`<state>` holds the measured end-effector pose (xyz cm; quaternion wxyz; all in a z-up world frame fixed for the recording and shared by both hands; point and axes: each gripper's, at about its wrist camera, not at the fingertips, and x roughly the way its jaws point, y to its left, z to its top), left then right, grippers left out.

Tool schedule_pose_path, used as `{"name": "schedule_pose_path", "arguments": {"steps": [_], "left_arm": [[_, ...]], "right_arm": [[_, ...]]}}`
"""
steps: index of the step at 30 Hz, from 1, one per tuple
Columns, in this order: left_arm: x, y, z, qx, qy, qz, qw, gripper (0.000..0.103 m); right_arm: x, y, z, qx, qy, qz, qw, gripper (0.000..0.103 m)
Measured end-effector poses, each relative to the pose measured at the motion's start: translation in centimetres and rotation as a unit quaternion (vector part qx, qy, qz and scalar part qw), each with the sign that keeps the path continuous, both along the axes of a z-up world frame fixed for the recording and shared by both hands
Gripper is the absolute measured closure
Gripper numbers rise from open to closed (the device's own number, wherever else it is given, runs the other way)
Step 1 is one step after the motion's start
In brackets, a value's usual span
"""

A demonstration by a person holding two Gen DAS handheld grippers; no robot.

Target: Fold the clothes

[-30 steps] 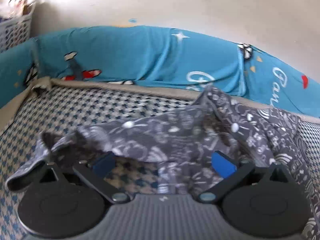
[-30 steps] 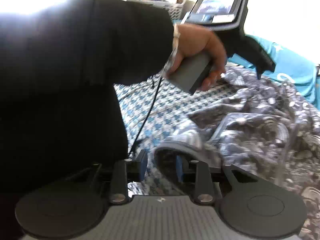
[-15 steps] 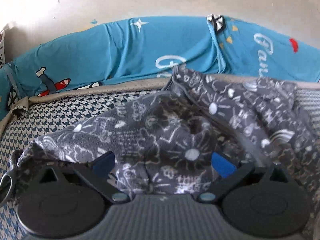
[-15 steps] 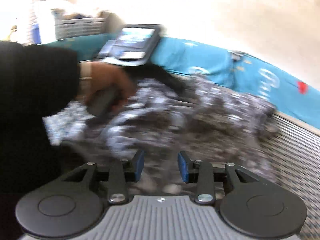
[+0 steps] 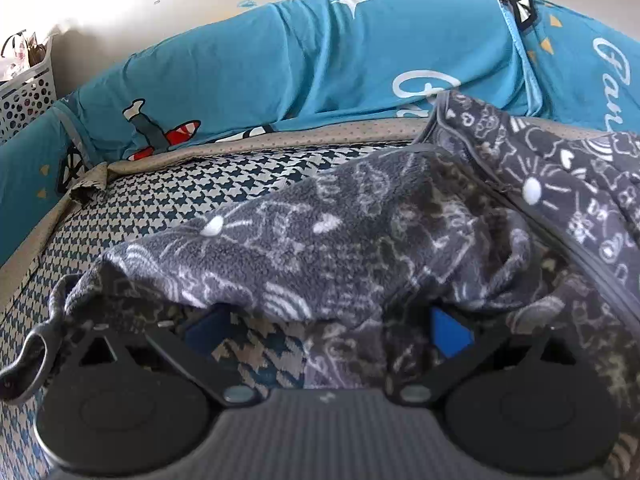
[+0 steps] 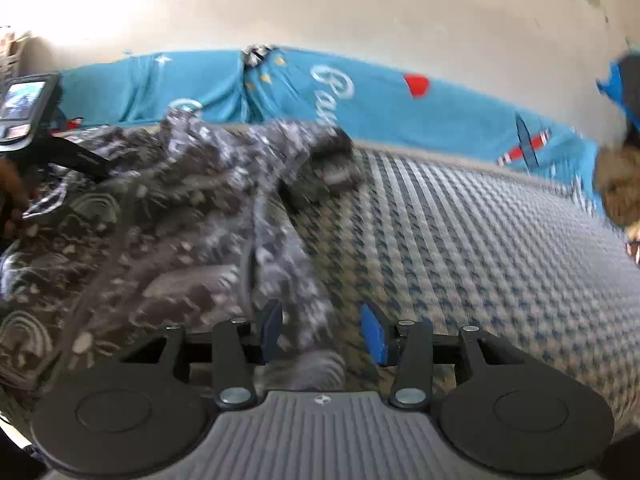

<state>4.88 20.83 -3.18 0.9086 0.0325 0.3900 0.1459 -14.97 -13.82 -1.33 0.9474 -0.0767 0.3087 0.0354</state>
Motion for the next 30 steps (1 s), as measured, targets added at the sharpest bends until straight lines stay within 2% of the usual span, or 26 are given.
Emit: {"name": "schedule_pose_path", "arguments": {"steps": [5,8,10,12,21,26,30], "left_arm": [[0.5,0.0,0.0,0.007,-0.002,0.011,0.9999,0.000],[0.8,0.6,0.0,-0.008,-0.002,0.020,0.9998,0.000],[0.7,0.6,0.0,-0.007,-0.002,0.019,0.9998,0.000],[0.6,0.5,0.0,-0.005,-0.001,0.016,0.9999,0.000],[-0.7,1.6,0.7,-0.021,-0.001,0.018,0.9996,0.000],[-2.2,3.2,1.5,-0.062,0.002,0.025,0.9978,0.000],[-3.6,4.1,2.3,-0.079,-0.006,0.022,0.9966,0.000]], "right_arm": [[1.0,-1.4,-1.6,0.058,0.045,-0.014,0.997,0.058],[1.1,-1.3,-2.2,0.076,0.039,-0.019,0.996,0.060],[1.1,-1.0,-2.3,0.081,0.031,-0.009,0.996,0.074],[0.9,-0.9,-2.2,0.082,0.027,-0.006,0.996,0.093],[-3.3,-0.7,0.8,0.020,-0.010,-0.024,0.999,0.098],[-5.1,0.0,0.5,-0.011,0.022,-0.019,1.000,0.099],[-6.1,1.2,0.2,-0.014,0.059,0.016,0.998,0.099]]}}
